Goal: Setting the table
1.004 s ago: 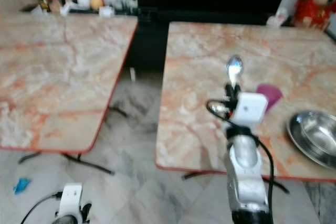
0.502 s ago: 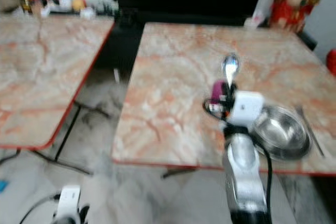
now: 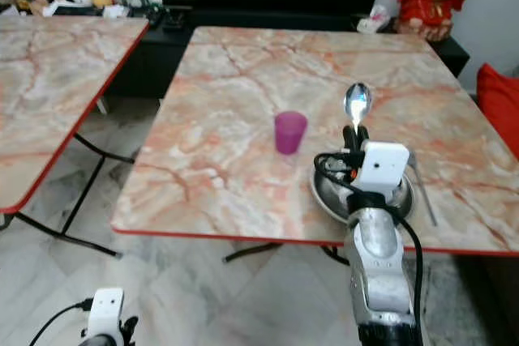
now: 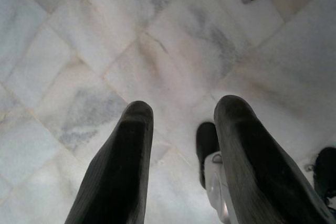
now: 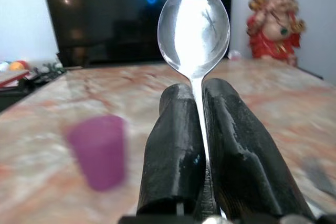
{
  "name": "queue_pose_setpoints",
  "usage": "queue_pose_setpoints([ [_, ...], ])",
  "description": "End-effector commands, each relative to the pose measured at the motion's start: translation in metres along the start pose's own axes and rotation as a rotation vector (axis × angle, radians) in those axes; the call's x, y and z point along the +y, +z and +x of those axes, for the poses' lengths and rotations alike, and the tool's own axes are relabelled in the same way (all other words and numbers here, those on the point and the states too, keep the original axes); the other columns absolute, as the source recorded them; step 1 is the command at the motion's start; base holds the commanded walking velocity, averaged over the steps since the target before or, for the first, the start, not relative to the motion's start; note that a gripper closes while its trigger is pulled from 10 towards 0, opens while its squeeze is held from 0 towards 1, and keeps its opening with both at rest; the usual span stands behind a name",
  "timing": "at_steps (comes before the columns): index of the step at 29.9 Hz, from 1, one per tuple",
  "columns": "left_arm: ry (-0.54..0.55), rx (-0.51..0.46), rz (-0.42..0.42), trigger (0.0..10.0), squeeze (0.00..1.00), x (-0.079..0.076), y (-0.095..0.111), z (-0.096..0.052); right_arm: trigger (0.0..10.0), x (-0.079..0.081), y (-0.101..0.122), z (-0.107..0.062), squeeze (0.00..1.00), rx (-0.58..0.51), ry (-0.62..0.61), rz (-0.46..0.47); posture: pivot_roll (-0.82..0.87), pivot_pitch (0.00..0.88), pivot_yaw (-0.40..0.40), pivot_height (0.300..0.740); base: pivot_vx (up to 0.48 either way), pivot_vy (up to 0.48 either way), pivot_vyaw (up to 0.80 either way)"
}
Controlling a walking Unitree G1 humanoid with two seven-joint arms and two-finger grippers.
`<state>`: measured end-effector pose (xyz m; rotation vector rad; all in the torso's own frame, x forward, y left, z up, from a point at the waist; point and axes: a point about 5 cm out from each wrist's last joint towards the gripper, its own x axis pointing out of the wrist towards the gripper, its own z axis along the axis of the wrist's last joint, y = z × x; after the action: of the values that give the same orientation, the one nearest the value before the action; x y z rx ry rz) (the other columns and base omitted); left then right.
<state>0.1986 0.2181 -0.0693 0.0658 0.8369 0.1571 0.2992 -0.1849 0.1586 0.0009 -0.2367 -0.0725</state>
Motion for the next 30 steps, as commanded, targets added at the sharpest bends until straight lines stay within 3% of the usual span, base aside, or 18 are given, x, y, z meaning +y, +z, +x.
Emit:
queue_pose_setpoints([
  [1, -0.009, 0.016, -0.004, 10.0, 0.00, -0.0038, -0.0041, -0.0007, 10.0, -0.0063, 0.0043, 0.0005, 0.00, -0.014, -0.023, -0.003, -0.03, 0.051, -0.003, 0.740, 0.000, -0.334, 0.00],
  [11, -0.006, 0.019, -0.002, 10.0, 0.00, -0.0026, -0.0043, -0.0007, 10.0, -0.0075, 0.0056, 0.0011, 0.00, -0.019, -0.034, -0.002, -0.03, 0.058, 0.000, 0.740, 0.000, -0.318, 0.00],
  [30, -0.001, 0.028, -0.012, 10.0, 0.00, -0.0012, -0.0067, -0.0012, 10.0, -0.0135, 0.0039, 0.0026, 0.00, 0.004, -0.072, 0.005, -0.02, 0.061, 0.002, 0.740, 0.000, 0.000, -0.04],
])
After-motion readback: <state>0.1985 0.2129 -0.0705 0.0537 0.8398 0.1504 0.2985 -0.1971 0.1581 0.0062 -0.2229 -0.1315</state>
